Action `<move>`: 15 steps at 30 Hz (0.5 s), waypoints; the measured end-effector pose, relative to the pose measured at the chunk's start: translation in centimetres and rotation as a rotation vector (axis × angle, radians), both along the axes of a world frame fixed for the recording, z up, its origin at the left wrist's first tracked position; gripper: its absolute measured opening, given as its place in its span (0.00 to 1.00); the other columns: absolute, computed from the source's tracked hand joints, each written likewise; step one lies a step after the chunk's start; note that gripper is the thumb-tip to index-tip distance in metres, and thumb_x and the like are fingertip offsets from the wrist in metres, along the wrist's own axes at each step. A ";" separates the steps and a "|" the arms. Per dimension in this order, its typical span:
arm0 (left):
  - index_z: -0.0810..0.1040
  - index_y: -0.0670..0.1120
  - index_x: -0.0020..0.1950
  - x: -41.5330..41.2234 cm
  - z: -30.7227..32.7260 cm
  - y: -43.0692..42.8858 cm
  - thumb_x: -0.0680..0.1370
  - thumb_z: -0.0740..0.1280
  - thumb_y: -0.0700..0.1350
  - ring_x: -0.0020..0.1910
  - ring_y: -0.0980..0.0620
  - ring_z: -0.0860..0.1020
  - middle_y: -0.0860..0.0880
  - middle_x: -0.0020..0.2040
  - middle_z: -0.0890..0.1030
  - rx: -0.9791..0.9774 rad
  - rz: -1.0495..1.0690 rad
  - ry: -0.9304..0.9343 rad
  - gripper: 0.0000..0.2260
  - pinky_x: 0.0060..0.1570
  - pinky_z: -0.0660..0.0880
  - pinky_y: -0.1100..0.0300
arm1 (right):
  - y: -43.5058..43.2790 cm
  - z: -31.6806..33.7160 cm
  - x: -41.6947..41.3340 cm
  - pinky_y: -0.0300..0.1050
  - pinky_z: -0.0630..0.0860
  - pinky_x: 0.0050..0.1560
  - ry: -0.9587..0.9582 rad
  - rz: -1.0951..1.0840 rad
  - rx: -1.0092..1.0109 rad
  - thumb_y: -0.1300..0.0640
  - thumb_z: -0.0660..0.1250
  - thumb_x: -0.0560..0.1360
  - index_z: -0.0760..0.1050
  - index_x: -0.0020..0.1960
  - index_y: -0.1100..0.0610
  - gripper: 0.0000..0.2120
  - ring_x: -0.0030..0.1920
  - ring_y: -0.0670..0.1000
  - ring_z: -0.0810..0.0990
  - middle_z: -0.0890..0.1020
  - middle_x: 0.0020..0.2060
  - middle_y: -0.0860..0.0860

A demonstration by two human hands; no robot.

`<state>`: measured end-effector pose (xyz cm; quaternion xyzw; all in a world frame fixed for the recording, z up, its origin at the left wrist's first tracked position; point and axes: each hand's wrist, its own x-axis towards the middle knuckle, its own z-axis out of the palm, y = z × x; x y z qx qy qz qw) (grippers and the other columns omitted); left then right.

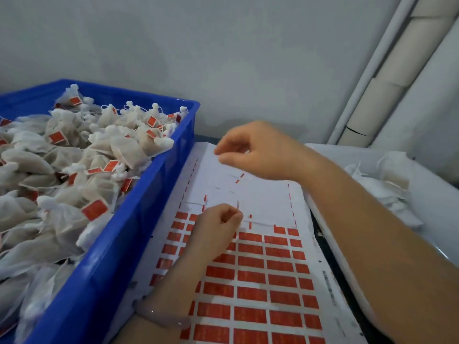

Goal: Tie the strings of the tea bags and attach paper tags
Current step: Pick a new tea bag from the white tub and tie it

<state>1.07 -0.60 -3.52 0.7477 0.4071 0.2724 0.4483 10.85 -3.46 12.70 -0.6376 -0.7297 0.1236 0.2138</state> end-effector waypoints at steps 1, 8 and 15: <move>0.77 0.54 0.51 0.0 -0.2 0.0 0.79 0.62 0.51 0.40 0.64 0.75 0.59 0.43 0.79 0.005 -0.016 0.020 0.06 0.33 0.65 0.75 | -0.8 0.7 2.5 0.33 0.76 0.44 -0.011 -0.077 -0.003 0.58 0.67 0.74 0.80 0.48 0.52 0.05 0.39 0.35 0.78 0.81 0.39 0.41; 0.77 0.54 0.55 0.4 -0.9 0.1 0.78 0.63 0.51 0.39 0.64 0.73 0.60 0.43 0.75 0.067 -0.019 0.103 0.08 0.33 0.65 0.74 | -6.7 -1.9 17.4 0.42 0.74 0.50 -0.220 -0.618 -0.406 0.63 0.72 0.69 0.78 0.42 0.50 0.09 0.45 0.47 0.79 0.83 0.46 0.49; 0.76 0.56 0.51 0.2 -0.9 0.0 0.78 0.63 0.51 0.40 0.63 0.75 0.62 0.41 0.76 0.053 -0.028 0.100 0.04 0.33 0.65 0.74 | -6.8 -9.1 19.6 0.43 0.72 0.47 -0.248 -0.722 -0.300 0.52 0.73 0.68 0.74 0.57 0.52 0.18 0.49 0.50 0.77 0.79 0.54 0.51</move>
